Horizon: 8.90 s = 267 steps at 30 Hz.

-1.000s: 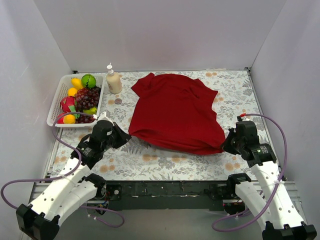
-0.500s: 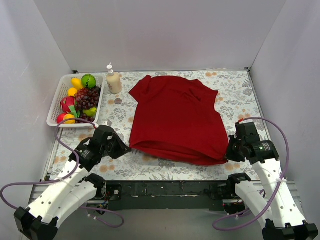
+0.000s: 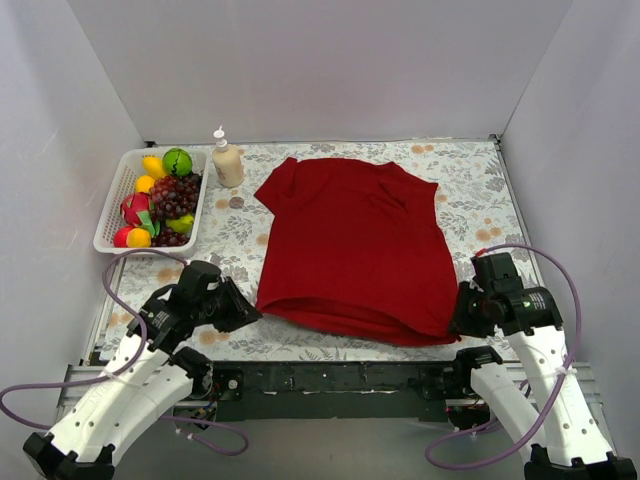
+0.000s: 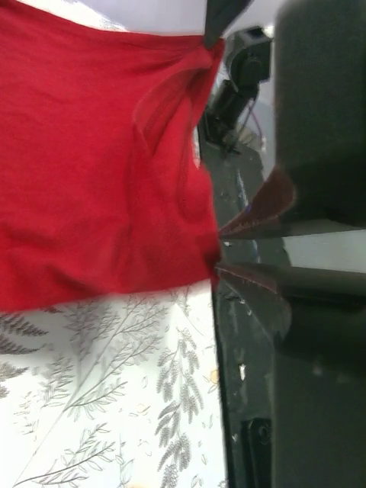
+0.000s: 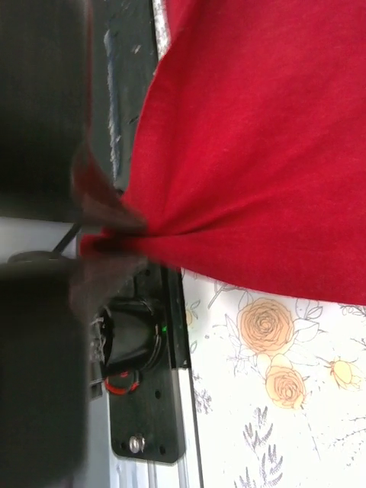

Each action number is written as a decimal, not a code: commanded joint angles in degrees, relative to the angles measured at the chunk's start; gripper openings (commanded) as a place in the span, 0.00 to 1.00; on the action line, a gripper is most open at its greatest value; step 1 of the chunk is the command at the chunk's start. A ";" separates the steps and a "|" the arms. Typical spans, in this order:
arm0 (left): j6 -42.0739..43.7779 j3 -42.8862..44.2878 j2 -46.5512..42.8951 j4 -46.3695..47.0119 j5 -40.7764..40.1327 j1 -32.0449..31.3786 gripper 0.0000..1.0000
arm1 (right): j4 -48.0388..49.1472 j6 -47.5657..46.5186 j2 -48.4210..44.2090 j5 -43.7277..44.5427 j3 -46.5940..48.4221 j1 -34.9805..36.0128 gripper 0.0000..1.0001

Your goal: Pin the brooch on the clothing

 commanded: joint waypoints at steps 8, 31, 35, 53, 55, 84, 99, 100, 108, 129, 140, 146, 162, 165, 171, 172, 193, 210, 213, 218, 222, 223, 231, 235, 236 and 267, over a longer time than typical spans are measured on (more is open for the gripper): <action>3.24 3.96 -6.62 -3.00 0.69 -0.24 0.98 | 5.32 -2.63 0.36 -2.89 9.46 -0.08 0.93; 22.93 13.37 38.46 30.58 -6.17 -0.68 0.98 | 50.94 -5.44 27.94 -1.59 1.36 0.27 0.92; 21.44 11.80 42.95 33.66 -4.58 -1.38 0.98 | 53.50 -5.79 36.73 -1.32 4.08 1.23 0.92; 6.68 -7.28 42.17 35.61 -6.78 -13.42 0.98 | 56.05 -6.84 52.48 4.04 4.00 1.41 0.96; 4.31 -9.64 40.76 34.64 -7.30 -14.30 0.98 | 55.70 -6.93 52.13 4.04 4.00 1.41 0.96; 16.34 20.22 53.14 30.15 -16.71 -14.30 0.98 | 50.43 -15.63 79.19 7.98 52.68 1.33 0.78; 13.53 11.61 56.57 34.28 -11.70 -14.30 0.98 | 54.03 -18.97 91.76 -2.53 63.68 1.32 0.62; 13.61 11.61 56.66 34.37 -11.61 -14.21 0.98 | 54.38 -18.89 92.29 -2.81 63.94 1.33 0.62; 13.26 11.70 57.54 34.37 -11.35 -14.30 0.98 | 56.05 -19.32 95.46 -4.66 64.65 2.38 0.61; 12.30 10.29 56.58 33.93 -13.11 -14.30 0.98 | 58.43 -18.19 89.49 7.81 61.49 1.24 0.01; 11.95 9.94 55.70 33.14 -14.77 -14.30 0.98 | 57.54 -11.68 83.24 4.04 56.31 -10.26 0.01; 11.94 10.20 55.43 33.05 -14.86 -14.21 0.98 | 53.51 -9.13 85.35 8.61 56.03 -17.38 0.10; 16.51 21.27 52.53 28.22 -20.49 -14.30 0.98 | 51.58 -10.09 73.85 5.45 47.78 -15.38 0.81; 16.17 22.94 52.88 28.66 -19.09 -14.30 0.98 | 50.43 -10.71 70.43 5.18 42.36 -12.30 0.77; 16.07 24.70 53.24 29.19 -17.32 -14.12 0.98 | 55.16 -10.36 60.14 3.16 26.00 -9.57 0.65; 16.25 25.31 53.32 29.10 -17.59 -13.95 0.98 | 57.35 -10.19 59.08 2.55 21.97 -9.40 0.64; 28.99 72.59 90.64 15.66 -24.27 1.25 0.98 | 52.37 -15.10 80.24 -2.64 49.34 -4.92 0.84; 33.66 94.04 110.97 16.88 -23.48 5.12 0.98 | 46.21 -13.35 99.23 -2.99 68.68 -4.83 0.84; 33.13 94.84 112.12 18.19 -22.69 6.00 0.98 | 45.68 -12.03 102.66 -3.61 72.81 -5.70 0.84; 32.78 97.03 114.32 20.22 -21.11 7.40 0.98 | 47.00 -10.36 106.35 -6.33 76.51 -7.29 0.84; 32.86 97.66 115.20 21.71 -20.93 8.29 0.98 | 48.58 -9.83 108.11 -7.82 78.79 -8.34 0.84; 32.86 97.66 115.46 21.98 -20.75 8.46 0.98 | 48.76 -9.66 108.46 -8.26 79.32 -8.34 0.84; 31.19 96.09 114.32 21.97 -21.28 9.96 0.98 | 50.86 -7.82 111.81 -9.41 84.25 -9.31 0.86; 30.40 92.83 111.43 22.77 -21.89 10.66 0.98 | 51.83 -6.76 111.89 -9.06 85.74 -10.27 0.87; 30.14 91.78 110.72 23.12 -21.81 10.84 0.98 | 52.09 -6.23 111.89 -9.14 85.83 -10.80 0.87; 27.68 60.92 87.42 41.32 -19.44 13.56 0.92 | 52.36 -4.73 110.23 -13.89 80.56 -15.02 0.87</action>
